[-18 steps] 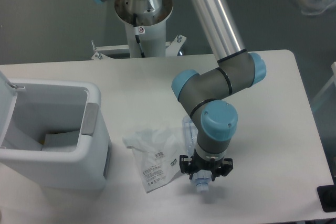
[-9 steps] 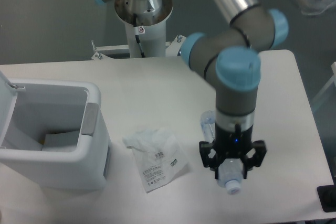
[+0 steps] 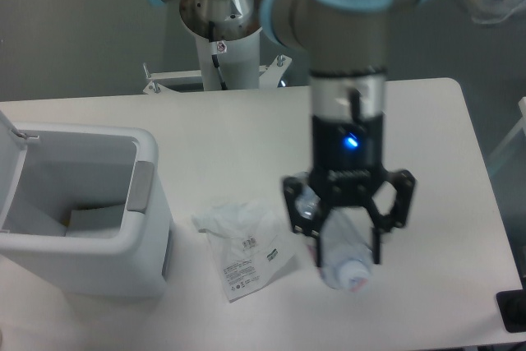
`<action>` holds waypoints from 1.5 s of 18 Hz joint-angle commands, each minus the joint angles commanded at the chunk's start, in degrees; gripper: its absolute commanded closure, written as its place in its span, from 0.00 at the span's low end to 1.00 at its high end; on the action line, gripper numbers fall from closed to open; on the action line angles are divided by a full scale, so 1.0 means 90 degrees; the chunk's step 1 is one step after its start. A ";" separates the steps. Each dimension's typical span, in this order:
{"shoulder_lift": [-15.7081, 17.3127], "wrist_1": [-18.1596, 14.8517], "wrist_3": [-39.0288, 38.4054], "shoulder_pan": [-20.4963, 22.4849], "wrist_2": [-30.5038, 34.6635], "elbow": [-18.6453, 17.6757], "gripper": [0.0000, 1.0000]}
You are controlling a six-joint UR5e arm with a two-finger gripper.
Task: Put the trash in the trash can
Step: 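Lift the bottle and carry it over the white trash bin, then open the gripper to drop the bottle into the bin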
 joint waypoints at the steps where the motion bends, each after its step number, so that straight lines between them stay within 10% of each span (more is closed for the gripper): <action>1: 0.0079 0.0010 -0.0010 -0.0088 -0.0019 0.0010 0.40; 13: 0.0470 0.0127 -0.0273 -0.1670 -0.0176 -0.0058 0.40; 24: 0.0314 0.0127 -0.0273 -0.2003 -0.0176 -0.0566 0.40; 27: 0.0246 0.0127 -0.0264 -0.2052 -0.0176 -0.0576 0.15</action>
